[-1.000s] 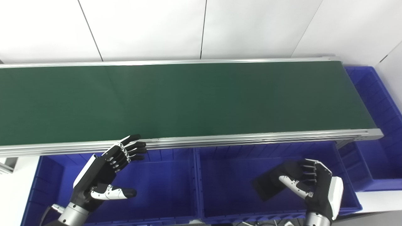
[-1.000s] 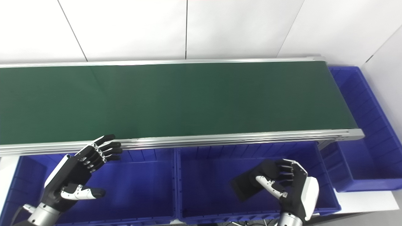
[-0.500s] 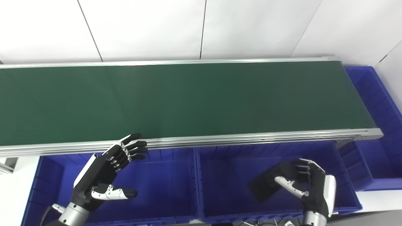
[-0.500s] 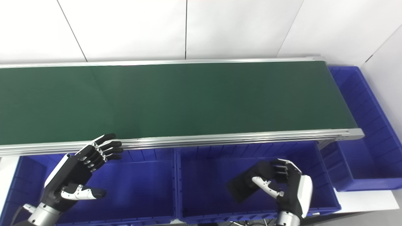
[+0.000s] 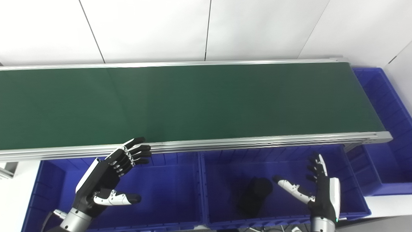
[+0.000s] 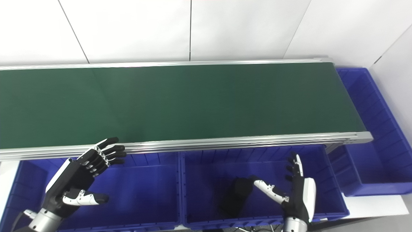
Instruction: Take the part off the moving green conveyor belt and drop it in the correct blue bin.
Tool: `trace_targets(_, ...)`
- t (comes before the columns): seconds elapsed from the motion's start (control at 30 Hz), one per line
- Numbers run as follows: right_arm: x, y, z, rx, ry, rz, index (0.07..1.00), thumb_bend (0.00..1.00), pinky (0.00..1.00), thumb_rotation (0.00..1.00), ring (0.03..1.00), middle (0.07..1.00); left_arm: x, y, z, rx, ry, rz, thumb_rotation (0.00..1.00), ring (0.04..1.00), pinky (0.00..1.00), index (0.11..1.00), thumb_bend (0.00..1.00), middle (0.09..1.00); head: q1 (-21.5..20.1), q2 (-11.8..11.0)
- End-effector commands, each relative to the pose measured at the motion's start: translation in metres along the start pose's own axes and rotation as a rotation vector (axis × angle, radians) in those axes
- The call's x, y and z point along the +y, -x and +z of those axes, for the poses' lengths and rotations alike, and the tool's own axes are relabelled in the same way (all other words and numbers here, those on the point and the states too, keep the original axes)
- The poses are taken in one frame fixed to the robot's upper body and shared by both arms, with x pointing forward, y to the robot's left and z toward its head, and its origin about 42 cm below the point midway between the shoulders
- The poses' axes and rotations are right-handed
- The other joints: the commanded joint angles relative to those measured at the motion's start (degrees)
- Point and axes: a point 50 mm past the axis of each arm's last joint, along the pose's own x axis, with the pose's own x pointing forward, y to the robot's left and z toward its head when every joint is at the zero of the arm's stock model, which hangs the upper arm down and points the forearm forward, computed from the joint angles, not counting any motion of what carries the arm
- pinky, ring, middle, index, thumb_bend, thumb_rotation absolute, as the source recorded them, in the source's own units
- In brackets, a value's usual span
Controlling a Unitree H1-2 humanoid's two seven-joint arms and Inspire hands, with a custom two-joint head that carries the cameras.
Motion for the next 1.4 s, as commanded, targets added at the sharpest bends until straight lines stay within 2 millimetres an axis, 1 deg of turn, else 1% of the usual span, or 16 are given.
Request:
trace_targets(0.0,-0.006,0.005,0.017,-0.046,-0.013,-0.020,0.938,0.77,0.76,0.28,0.848,0.886,0.001,-0.002,0.010,-0.039,-0.017,-0.006,0.25,0.788,0.76,0.860,0.96,0.812,0.1,0.0)
trace_targets(0.03,-0.007,0.007,0.022,-0.060,-0.017,-0.020,0.924,0.76,0.75,0.30,0.835,0.875,0.001,-0.002,0.009,-0.038,-0.017,-0.007,0.25,0.788,0.76,0.860,0.96,0.812,0.1,0.0)
trace_targets(0.13,-0.006,0.018,0.050,-0.155,-0.056,-0.003,0.869,0.74,0.70,0.29,0.781,0.836,-0.001,-0.002,0.009,-0.039,-0.018,-0.009,0.24,0.788,0.76,0.859,0.96,0.812,1.5,-0.3)
trace_targets(0.17,-0.005,0.021,0.057,-0.177,-0.065,0.006,0.854,0.73,0.66,0.31,0.765,0.826,-0.001,-0.003,0.009,-0.040,-0.019,-0.010,0.24,0.788,0.76,0.860,0.96,0.813,1.7,-0.4)
trace_targets(0.27,0.000,0.032,0.084,-0.266,-0.071,0.061,0.837,0.72,0.62,0.34,0.741,0.808,-0.003,-0.004,0.009,-0.041,-0.019,-0.011,0.24,0.789,0.76,0.860,0.96,0.812,3.0,-0.7)
trace_targets(0.37,0.008,0.041,0.104,-0.327,-0.098,0.121,0.808,0.73,0.63,0.34,0.735,0.785,-0.006,-0.005,0.009,-0.043,-0.023,-0.012,0.24,0.788,0.76,0.862,0.95,0.813,3.6,-0.9)
trace_targets(0.47,0.025,0.053,0.122,-0.383,-0.137,0.220,0.801,0.72,0.67,0.32,0.751,0.781,-0.009,-0.006,0.009,-0.048,-0.018,-0.011,0.24,0.788,0.76,0.864,0.95,0.815,4.9,-1.1)
trace_targets(0.57,0.036,0.058,0.130,-0.406,-0.154,0.277,0.805,0.71,0.70,0.31,0.765,0.789,-0.011,-0.006,0.009,-0.050,-0.018,-0.012,0.23,0.789,0.76,0.864,0.95,0.816,5.7,-1.2)
trace_targets(0.73,0.058,0.056,0.131,-0.441,-0.170,0.366,0.810,0.73,0.66,0.37,0.747,0.788,-0.015,-0.006,0.010,-0.054,-0.025,-0.009,0.23,0.795,0.76,0.868,0.94,0.826,6.8,-1.3)
trace_targets(0.93,0.074,0.050,0.121,-0.457,-0.209,0.500,0.833,0.70,0.68,0.47,0.772,0.808,-0.020,-0.006,0.011,-0.049,-0.028,-0.002,0.23,0.809,0.78,0.877,0.95,0.843,8.9,-1.5)
trace_targets(0.97,0.075,0.049,0.118,-0.467,-0.216,0.525,0.843,0.70,0.70,0.50,0.785,0.820,-0.020,-0.006,0.011,-0.049,-0.027,0.000,0.23,0.813,0.78,0.879,0.95,0.847,10.1,-1.5)
trace_targets(1.03,0.078,0.045,0.113,-0.480,-0.224,0.562,0.856,0.69,0.71,0.55,0.802,0.836,-0.022,-0.006,0.011,-0.049,-0.026,0.007,0.23,0.818,0.78,0.883,0.95,0.852,10.6,-1.6)
trace_targets(1.07,0.079,0.043,0.111,-0.484,-0.227,0.576,0.863,0.70,0.71,0.61,0.812,0.846,-0.022,-0.005,0.011,-0.049,-0.026,0.011,0.23,0.820,0.78,0.884,0.95,0.855,10.6,-1.6)
trace_targets(1.1,0.080,0.041,0.108,-0.484,-0.233,0.593,0.864,0.69,0.72,0.63,0.814,0.849,-0.023,-0.006,0.011,-0.051,-0.029,0.015,0.23,0.821,0.78,0.885,0.95,0.857,12.2,-1.7)
trace_targets(1.17,0.081,0.037,0.103,-0.483,-0.242,0.614,0.867,0.68,0.72,0.69,0.817,0.854,-0.024,-0.006,0.010,-0.053,-0.035,0.019,0.23,0.829,0.78,0.890,0.95,0.866,13.3,-1.8)
trace_targets(1.37,0.075,0.034,0.090,-0.473,-0.290,0.642,0.877,0.70,0.73,0.77,0.824,0.858,-0.028,-0.008,0.009,-0.056,-0.050,0.028,0.24,0.857,0.80,0.899,0.95,0.884,15.9,-2.1)
